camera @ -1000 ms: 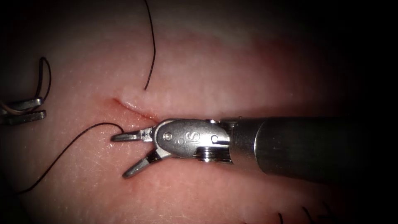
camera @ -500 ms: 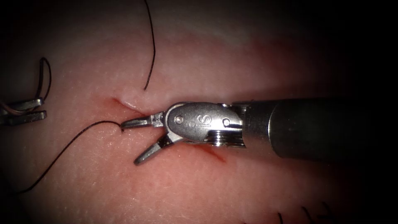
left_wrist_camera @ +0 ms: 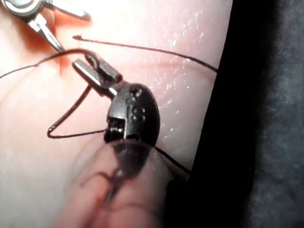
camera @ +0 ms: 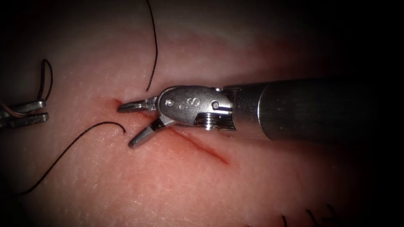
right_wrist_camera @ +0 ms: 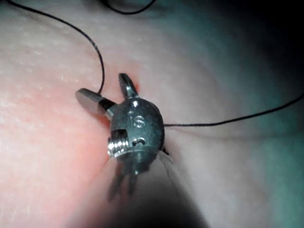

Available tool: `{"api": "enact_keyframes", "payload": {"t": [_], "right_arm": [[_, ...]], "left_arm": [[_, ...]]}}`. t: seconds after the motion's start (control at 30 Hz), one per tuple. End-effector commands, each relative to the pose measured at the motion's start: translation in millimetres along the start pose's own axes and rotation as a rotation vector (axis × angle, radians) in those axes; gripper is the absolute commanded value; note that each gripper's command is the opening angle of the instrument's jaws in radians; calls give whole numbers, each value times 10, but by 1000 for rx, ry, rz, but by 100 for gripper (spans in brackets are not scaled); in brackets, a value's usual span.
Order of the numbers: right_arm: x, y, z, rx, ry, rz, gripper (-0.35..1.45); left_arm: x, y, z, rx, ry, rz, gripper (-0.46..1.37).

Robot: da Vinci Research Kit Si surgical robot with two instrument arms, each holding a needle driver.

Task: Wound Closure
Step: Pull the string through the cut with the right gripper

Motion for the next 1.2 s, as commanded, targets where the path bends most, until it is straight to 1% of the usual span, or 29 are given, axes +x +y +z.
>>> {"api": "enact_keyframes", "payload": {"t": [0.03,0.17,0.2,0.3,0.47,0.5,0.57,0.6,0.63,0.67,0.7,0.9,0.97,1.07,1.13,1.2], "right_arm": [[0,0,0,4,0,4,105],[0,0,2,3,-1,10,102],[0,0,3,9,0,9,98],[0,0,5,8,-1,8,96],[-2,-4,14,15,-2,8,97],[-3,-5,15,22,-2,6,94],[-4,-6,16,31,-2,4,80],[-4,-6,16,54,0,2,55],[-5,-7,16,68,2,0,21],[-5,-7,16,79,3,-1,-20],[-6,-8,16,82,3,-3,-35],[-6,-11,20,88,5,-3,-35],[-4,-10,18,69,6,-18,-35],[1,-11,12,71,7,-43,-35],[4,-15,10,75,10,-61,-35],[6,-23,10,105,8,-72,-35]], "left_arm": [[0,0,0,-5,0,0,-35],[0,0,0,-5,0,0,-35],[0,0,0,-5,0,1,-35],[0,1,-1,-5,0,1,-35],[0,1,-1,-5,0,1,-35],[0,1,-1,-5,0,1,-35],[0,1,-1,-5,0,1,-35],[0,1,-1,-5,0,1,-35],[0,1,-1,-5,0,1,-35],[0,1,-1,-5,0,1,-35],[0,1,-1,-5,0,1,-35],[1,1,-1,-5,0,1,-35],[1,1,-2,-6,0,0,-35],[1,1,-2,-6,0,0,-35],[1,2,-2,-6,0,0,-35],[1,2,-2,-6,0,1,-35]]}}
